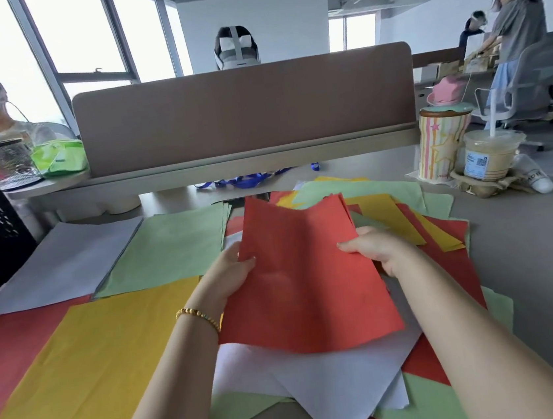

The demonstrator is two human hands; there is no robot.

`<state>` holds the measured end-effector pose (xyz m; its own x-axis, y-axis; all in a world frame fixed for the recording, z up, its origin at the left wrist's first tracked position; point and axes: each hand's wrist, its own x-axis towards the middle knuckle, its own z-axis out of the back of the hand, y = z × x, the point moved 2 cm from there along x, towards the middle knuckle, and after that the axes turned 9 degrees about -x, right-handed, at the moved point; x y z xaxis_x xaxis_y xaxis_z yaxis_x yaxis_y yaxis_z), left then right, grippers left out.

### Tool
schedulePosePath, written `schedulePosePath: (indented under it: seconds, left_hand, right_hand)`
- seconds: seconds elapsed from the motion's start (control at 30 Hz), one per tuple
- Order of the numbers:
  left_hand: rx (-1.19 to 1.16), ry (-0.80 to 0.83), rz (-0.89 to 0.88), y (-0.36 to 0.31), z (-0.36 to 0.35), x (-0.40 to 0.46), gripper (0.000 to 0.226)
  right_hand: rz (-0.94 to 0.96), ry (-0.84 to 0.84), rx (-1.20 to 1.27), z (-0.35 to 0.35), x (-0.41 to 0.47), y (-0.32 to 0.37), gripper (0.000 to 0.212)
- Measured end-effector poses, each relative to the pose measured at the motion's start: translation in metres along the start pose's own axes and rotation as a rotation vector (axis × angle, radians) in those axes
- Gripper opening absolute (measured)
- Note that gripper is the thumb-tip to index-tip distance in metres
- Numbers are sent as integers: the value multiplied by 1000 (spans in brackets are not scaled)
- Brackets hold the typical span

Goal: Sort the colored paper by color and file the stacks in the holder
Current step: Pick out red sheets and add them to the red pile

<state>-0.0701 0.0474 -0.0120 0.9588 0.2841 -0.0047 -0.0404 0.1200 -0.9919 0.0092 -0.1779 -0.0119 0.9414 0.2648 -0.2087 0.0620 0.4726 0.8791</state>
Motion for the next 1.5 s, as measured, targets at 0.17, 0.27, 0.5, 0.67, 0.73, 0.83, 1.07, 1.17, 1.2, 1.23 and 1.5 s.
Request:
schedulePosePath:
  seconds: [0.17,0.27,0.5,0.67,0.73,0.83,1.07,1.17,1.2,1.23,1.5]
  left_hand:
    - [-142,-150,-315,-41,5,-13,27]
    - [-158,-187,-475,-70,7,-26,26]
    - [-357,-211,-416,-75,-4,-61,10]
    - [-228,-210,-349,-64,-15,-73,15]
    - [-173,-265,-361,-75,-8,-75,25]
    - [-95,-345,-377,-88,15,-82,30]
    - [77,-464,-195,-64,120,-116,15]
    - [241,-415,7,-44,172,-138,32]
    - [332,-417,70,-36,191,-145,50]
    - [418,-414,102,-30,209,-152,63]
    - [919,-595,186,6,319,-198,46]
  right_hand:
    - [208,-246,-4,-8,-15,32,24]
    - [417,-432,80,-2,-44,61,22]
    - [527,-455,226,1,-93,71,35]
    - [509,-501,102,-7,-109,66,31]
    - [524,-531,62,-7,-118,74,25]
    - [536,-521,76,-12,-129,85,27]
    - [402,-188,44,-99,-124,90,26]
    - [334,-112,121,-159,-126,103,39]
    - [322,-93,115,-178,-128,108,43]
    - [311,-78,105,-198,-129,114,45]
    - [265,193,3,-338,-138,136,53]
